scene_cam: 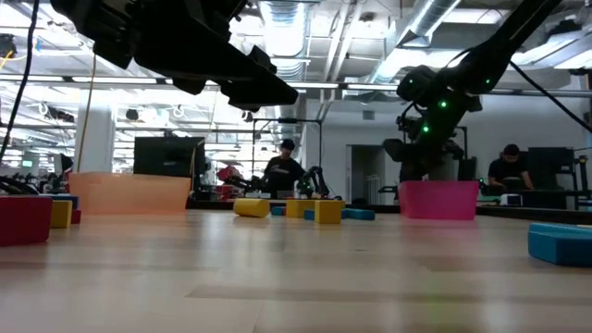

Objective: Sort blocks
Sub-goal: Put the blue block into the red bin

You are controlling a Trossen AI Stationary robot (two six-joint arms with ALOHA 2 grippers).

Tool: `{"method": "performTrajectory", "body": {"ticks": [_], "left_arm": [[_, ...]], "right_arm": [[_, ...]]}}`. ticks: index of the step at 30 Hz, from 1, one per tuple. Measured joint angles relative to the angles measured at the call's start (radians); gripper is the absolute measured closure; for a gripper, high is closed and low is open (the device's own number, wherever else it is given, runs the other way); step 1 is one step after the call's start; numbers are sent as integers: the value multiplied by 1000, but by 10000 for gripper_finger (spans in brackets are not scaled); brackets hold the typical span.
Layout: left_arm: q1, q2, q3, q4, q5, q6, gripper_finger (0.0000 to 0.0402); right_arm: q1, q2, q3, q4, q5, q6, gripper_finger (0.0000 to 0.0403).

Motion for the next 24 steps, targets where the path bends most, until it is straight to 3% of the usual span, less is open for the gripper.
{"method": "performTrajectory", "body": {"ticks": [24], "left_arm": [[0,0,0,-3,1,-25,137]], "right_arm": [[-1,2,0,-20,15,-23,213]]}}
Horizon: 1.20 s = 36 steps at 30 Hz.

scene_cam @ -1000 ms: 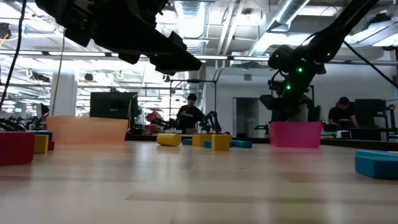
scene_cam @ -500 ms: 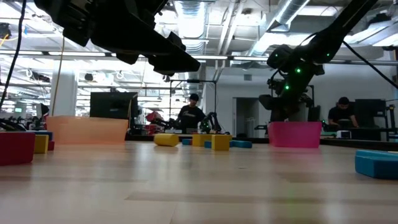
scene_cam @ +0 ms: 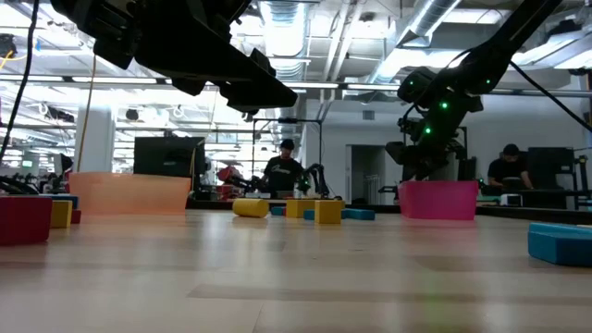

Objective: Sort blocks
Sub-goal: Put the blue block into the red bin, then put the yellow block into the green bin

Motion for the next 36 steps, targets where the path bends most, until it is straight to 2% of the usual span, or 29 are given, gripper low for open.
{"method": "performTrajectory", "body": {"ticks": [14,23,27,32,36], "left_arm": [[-8,0,0,-24,-1,-11,137],[-7,0,0,-27,-33,-7,137],[-7,0,0,-38,-130,20,137],[21,0,0,-50,-285,64,137],[88,12,0,-48,-314,52,137]], "right_arm": [[25,-15,-1,0,-5,-3,209],[100,-126,-1,-26,-5,-20,209],[175,-196,-1,-70,-5,-39,209],[322,-268,-1,-150,-42,-53,209],[478,-301,-1,-232,-58,-11,209]]}}
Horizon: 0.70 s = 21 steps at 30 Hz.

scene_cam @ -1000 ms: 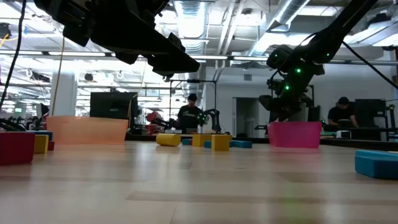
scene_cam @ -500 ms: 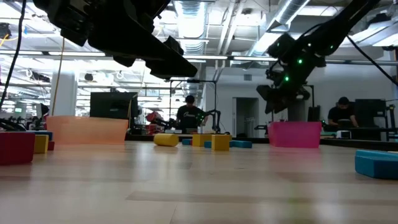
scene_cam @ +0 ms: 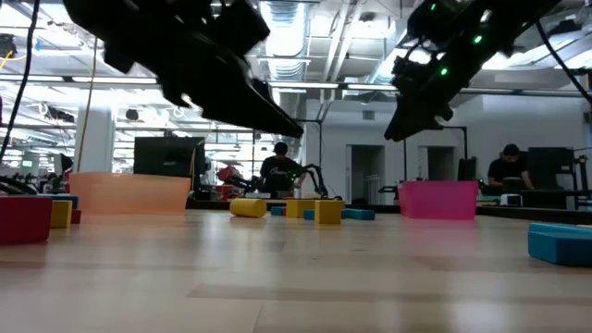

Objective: Sort blocks
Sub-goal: Put the yellow block into the green bin

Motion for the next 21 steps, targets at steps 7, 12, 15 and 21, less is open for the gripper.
{"method": "performTrajectory", "body": {"ticks": [7,12,15,21], "left_arm": [[145,91,16,55,78,-92,137],[191,208,74,57,100,-103,137],[202,259,108,54,86,-118,137],[210,330,166,51,-18,-135,137]], "right_arm": [[293,3,0,-35,1,83,209],[444,5,0,-39,13,127,209],[509,5,0,-43,34,155,209],[595,5,0,-41,76,197,209]]}}
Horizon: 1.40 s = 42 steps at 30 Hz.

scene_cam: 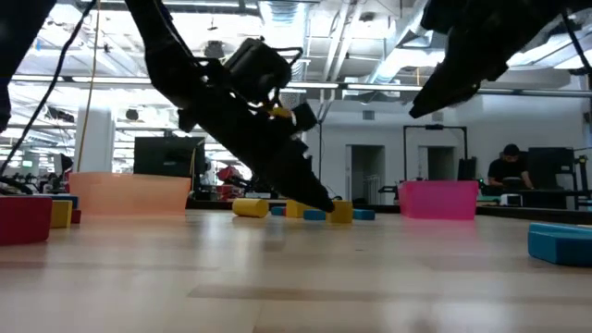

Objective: Sort blocks
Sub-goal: Put the yellow block into the green bin

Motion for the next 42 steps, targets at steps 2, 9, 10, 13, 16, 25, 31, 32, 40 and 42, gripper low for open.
{"method": "performTrajectory", "body": {"ticks": [2,9,10,13,16,25,31,32,40,42], "left_arm": [[0,16,20,3,-30,3,137],[-1,31,56,-7,-139,3,137],[-1,30,59,-8,-156,12,137],[6,30,76,-6,-121,28,137],[17,48,102,-9,-69,-5,137],[25,174,210,-77,-46,-51,139],[23,163,212,-99,-44,-20,174],[22,160,212,-107,-36,-11,184],[19,156,212,-155,40,5,242],[18,156,212,-158,51,5,251]], "right_arm": [[21,0,0,-1,13,4,209],[67,0,0,9,34,7,209],[72,0,0,13,34,7,209],[77,0,0,26,35,7,209],[76,0,0,38,35,6,209],[82,1,1,52,38,-2,209],[108,1,1,40,38,9,209],[112,1,1,39,38,10,209],[142,2,1,41,82,27,209],[142,14,-1,52,86,37,209]]}}
